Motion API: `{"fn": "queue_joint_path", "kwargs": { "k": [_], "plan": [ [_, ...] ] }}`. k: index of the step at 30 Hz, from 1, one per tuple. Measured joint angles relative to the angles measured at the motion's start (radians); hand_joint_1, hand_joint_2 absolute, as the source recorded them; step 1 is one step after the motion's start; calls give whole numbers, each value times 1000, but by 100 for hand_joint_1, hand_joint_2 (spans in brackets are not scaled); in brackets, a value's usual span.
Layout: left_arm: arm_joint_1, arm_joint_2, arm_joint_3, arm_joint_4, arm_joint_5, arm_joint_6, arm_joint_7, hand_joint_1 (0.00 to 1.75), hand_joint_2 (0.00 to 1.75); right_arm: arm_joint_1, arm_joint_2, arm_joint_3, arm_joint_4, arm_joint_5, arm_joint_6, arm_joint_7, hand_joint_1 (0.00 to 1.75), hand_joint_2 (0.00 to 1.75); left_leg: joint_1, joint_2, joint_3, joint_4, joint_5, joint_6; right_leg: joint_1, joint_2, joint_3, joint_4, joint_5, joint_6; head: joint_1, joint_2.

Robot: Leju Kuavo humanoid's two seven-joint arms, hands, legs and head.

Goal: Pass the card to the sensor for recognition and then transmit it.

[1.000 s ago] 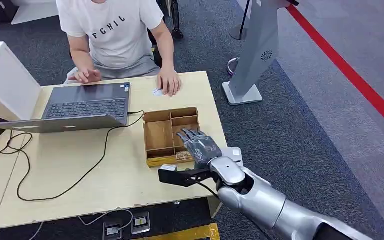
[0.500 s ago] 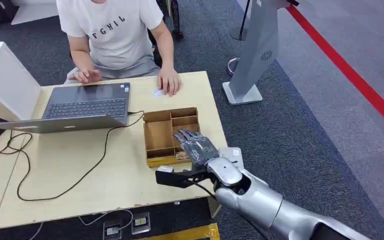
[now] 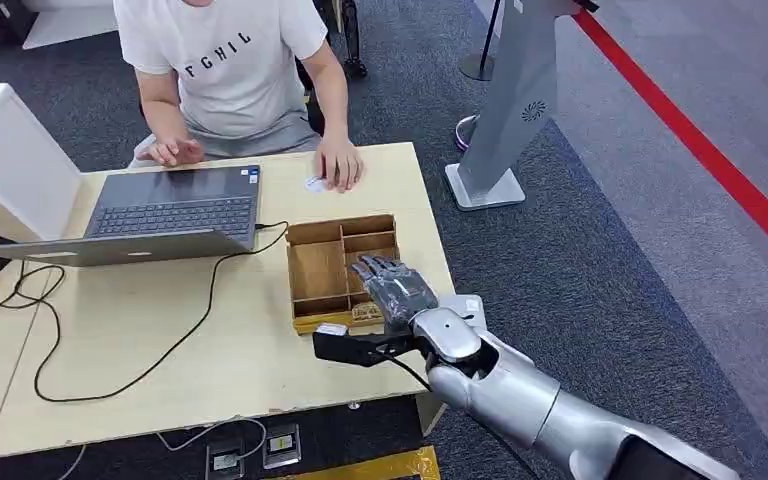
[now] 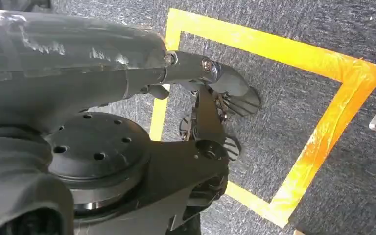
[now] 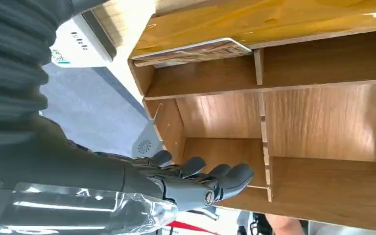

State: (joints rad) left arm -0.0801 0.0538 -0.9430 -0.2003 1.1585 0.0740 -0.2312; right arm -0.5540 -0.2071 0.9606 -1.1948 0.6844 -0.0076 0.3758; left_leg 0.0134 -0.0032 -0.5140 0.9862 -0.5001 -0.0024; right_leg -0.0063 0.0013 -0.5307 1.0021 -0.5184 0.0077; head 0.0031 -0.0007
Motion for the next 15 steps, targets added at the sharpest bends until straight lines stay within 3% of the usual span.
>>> {"fn": "queue_joint_path", "kwargs": {
  "k": [9,10,11,15],
  "plan": [
    [0,0,-1,0,0,0,0,0,0,-6,9,0,35,-6,-2,-6,0,175,0,0,0,0,0,0,0,0,0,0,0,0,0,0],
    [0,0,-1,0,0,0,0,0,0,-6,10,0,38,-8,-3,-9,154,175,0,0,0,0,0,0,0,0,0,0,0,0,0,0],
    [0,0,-1,0,0,0,0,0,0,-7,10,0,41,-9,-5,-11,175,175,0,0,0,0,0,0,0,0,0,0,0,0,0,0],
    [0,0,-1,0,0,1,0,0,0,-8,11,0,51,-11,-8,-22,175,175,0,0,0,0,0,0,0,0,0,0,0,0,0,0]
  ]
}}
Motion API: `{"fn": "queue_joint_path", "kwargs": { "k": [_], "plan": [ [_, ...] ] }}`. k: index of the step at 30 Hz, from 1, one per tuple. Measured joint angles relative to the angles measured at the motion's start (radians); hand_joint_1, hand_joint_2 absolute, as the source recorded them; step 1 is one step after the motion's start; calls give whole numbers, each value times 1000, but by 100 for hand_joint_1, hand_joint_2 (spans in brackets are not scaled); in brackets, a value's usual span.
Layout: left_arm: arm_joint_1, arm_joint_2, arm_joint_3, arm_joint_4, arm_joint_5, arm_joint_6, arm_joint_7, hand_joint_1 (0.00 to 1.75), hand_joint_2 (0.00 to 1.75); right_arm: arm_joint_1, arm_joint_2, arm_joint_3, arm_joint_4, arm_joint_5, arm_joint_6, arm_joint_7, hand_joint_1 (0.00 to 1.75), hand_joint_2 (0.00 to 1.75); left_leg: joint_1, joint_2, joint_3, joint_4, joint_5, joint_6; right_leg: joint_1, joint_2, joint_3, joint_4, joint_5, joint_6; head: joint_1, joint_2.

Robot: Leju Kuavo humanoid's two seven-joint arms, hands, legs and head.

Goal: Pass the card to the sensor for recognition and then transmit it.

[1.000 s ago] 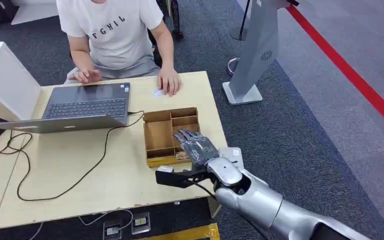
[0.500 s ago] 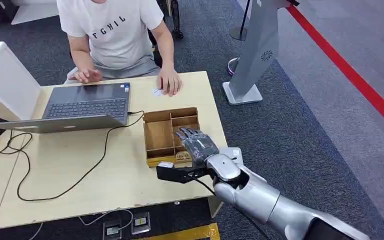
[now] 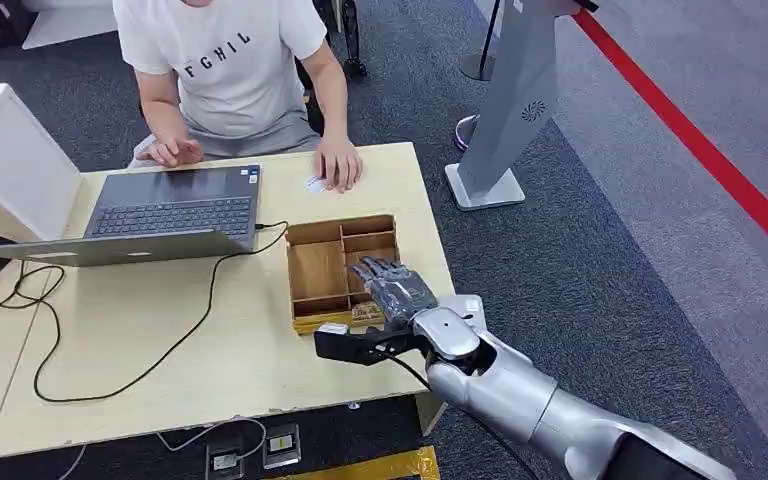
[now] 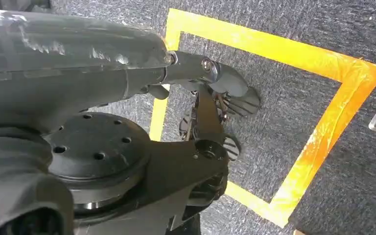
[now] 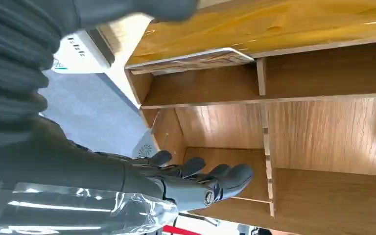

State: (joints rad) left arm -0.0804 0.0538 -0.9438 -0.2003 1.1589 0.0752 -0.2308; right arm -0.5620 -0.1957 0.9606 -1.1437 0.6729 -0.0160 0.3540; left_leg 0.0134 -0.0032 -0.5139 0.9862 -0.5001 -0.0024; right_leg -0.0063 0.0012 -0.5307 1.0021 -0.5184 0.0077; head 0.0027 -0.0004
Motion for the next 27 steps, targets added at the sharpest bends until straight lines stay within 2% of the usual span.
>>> {"fn": "queue_joint_path", "kwargs": {
  "k": [27],
  "plan": [
    [0,0,-1,0,-6,0,0,0,0,-11,8,2,10,-8,4,-16,175,175,0,0,0,0,0,0,0,0,0,0,0,0,0,0]
  ]
}}
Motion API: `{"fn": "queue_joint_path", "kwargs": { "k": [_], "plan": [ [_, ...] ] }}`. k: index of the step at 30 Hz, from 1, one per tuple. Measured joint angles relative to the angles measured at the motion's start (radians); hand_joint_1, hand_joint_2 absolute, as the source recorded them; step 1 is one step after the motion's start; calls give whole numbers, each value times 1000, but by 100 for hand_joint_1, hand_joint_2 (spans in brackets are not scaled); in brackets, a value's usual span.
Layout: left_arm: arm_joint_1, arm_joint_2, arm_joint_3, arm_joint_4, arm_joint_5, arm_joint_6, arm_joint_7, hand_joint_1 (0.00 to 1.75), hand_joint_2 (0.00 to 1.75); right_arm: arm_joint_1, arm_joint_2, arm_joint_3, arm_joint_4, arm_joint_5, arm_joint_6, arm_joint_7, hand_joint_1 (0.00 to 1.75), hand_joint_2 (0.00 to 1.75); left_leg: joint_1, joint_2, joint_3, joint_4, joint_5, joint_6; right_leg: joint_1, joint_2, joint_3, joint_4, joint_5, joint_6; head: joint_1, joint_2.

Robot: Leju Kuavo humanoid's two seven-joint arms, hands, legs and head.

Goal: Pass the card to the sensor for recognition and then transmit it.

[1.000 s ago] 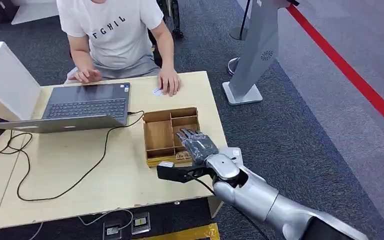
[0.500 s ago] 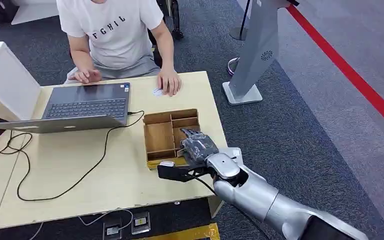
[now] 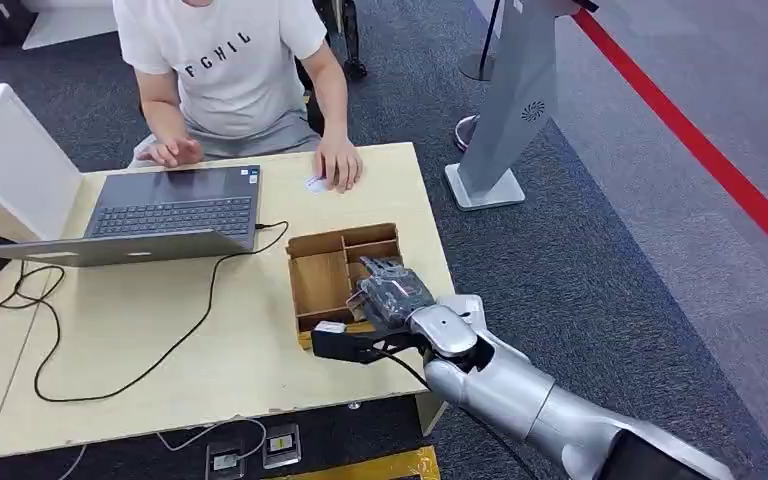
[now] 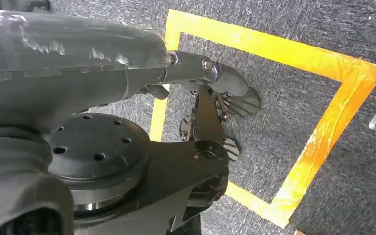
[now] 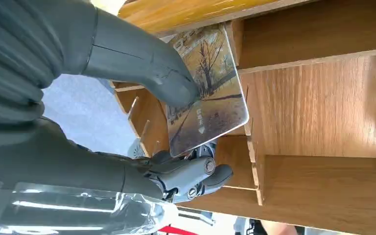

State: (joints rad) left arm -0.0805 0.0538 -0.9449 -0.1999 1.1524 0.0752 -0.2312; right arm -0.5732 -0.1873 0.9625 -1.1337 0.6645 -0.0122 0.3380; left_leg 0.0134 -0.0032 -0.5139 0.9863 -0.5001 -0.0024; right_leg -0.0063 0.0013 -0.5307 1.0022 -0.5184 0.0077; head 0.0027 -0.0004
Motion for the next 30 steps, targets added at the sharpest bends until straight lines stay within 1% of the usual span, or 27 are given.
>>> {"fn": "queue_joint_path", "kwargs": {
  "k": [5,8,12,18,24,30],
  "plan": [
    [0,0,0,0,0,0,0,0,0,-1,0,0,0,-1,-7,-1,175,175,0,0,0,0,0,0,0,0,0,0,0,0,0,0],
    [0,0,-1,0,0,0,0,0,0,-8,0,0,-4,4,-28,2,175,175,0,0,0,0,0,0,0,0,0,0,0,0,0,0],
    [0,0,-2,0,0,1,0,0,0,-38,-1,-3,-39,15,-49,29,175,175,0,0,0,0,0,0,0,0,0,0,0,0,0,0],
    [0,0,-2,0,-3,3,0,0,0,-97,-5,-3,-111,23,-38,76,175,175,0,0,1,0,0,-1,0,1,0,0,0,0,0,0],
    [0,0,-5,0,-4,3,0,0,0,-126,-10,-2,-160,23,-32,84,175,175,0,0,0,0,0,-1,0,0,0,0,0,0,0,0],
    [0,0,-6,0,-7,2,0,0,0,-158,-14,3,-175,2,-19,93,175,175,0,0,0,0,0,-1,0,0,0,0,0,0,0,0]
  ]
}}
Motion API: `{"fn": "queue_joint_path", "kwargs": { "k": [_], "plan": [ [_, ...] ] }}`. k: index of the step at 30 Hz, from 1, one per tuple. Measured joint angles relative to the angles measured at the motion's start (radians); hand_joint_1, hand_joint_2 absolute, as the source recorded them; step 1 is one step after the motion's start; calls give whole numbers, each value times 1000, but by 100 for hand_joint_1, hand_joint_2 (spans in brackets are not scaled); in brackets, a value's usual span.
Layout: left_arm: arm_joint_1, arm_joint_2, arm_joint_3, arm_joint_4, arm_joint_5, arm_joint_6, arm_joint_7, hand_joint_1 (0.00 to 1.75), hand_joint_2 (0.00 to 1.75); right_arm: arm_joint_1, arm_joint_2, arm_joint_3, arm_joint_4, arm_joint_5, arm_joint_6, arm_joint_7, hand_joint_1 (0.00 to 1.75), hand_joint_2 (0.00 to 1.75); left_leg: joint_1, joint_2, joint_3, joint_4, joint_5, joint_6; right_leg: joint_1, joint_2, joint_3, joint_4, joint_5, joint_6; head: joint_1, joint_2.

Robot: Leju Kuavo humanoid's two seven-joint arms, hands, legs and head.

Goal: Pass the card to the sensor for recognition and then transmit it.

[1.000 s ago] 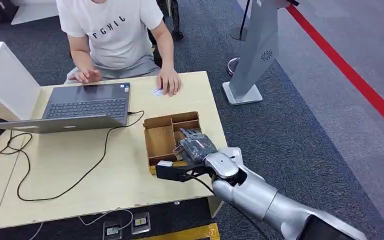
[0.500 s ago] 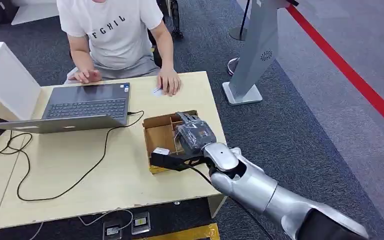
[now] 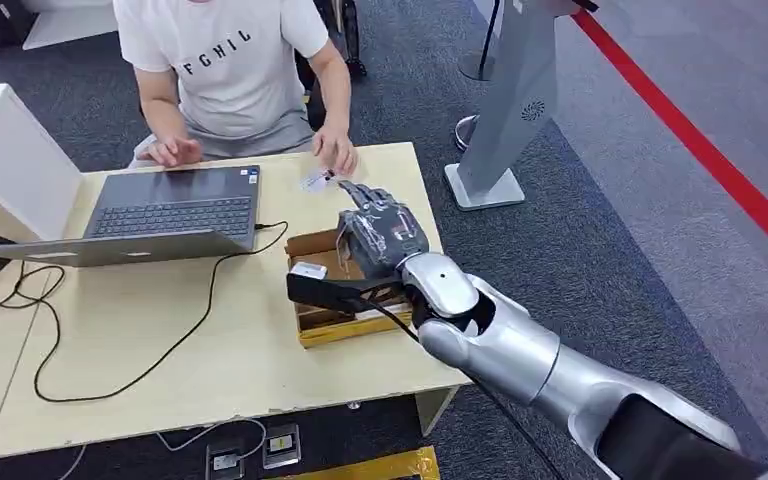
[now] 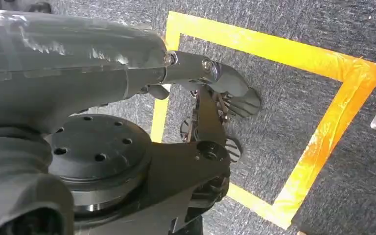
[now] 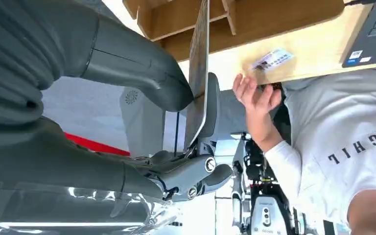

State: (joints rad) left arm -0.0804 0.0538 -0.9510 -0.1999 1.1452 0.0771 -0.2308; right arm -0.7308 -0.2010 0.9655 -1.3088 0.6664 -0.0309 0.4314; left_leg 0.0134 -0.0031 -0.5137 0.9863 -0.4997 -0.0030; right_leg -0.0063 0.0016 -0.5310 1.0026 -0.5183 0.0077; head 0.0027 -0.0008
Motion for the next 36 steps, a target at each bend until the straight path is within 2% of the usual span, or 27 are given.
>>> {"fn": "queue_joint_path", "kwargs": {
  "k": [6,14,20,36],
  "plan": [
    [0,2,-2,0,-3,0,2,0,0,-35,4,25,10,-31,7,-2,175,175,0,0,-1,0,0,0,0,0,0,0,0,0,0,0],
    [-2,3,-10,0,-15,-2,2,0,0,-185,56,72,146,-74,73,43,175,175,0,-1,-1,0,1,0,0,-1,0,1,0,0,0,0],
    [-2,4,-16,0,-18,-3,2,0,0,-274,90,101,241,-89,92,70,175,175,0,-1,-1,0,1,0,0,-1,0,1,0,0,0,0],
    [-2,5,-24,1,-28,-4,2,0,0,-335,130,169,384,-105,95,70,175,175,0,-1,-1,0,1,0,0,-1,-1,1,0,0,0,0]
  ]
}}
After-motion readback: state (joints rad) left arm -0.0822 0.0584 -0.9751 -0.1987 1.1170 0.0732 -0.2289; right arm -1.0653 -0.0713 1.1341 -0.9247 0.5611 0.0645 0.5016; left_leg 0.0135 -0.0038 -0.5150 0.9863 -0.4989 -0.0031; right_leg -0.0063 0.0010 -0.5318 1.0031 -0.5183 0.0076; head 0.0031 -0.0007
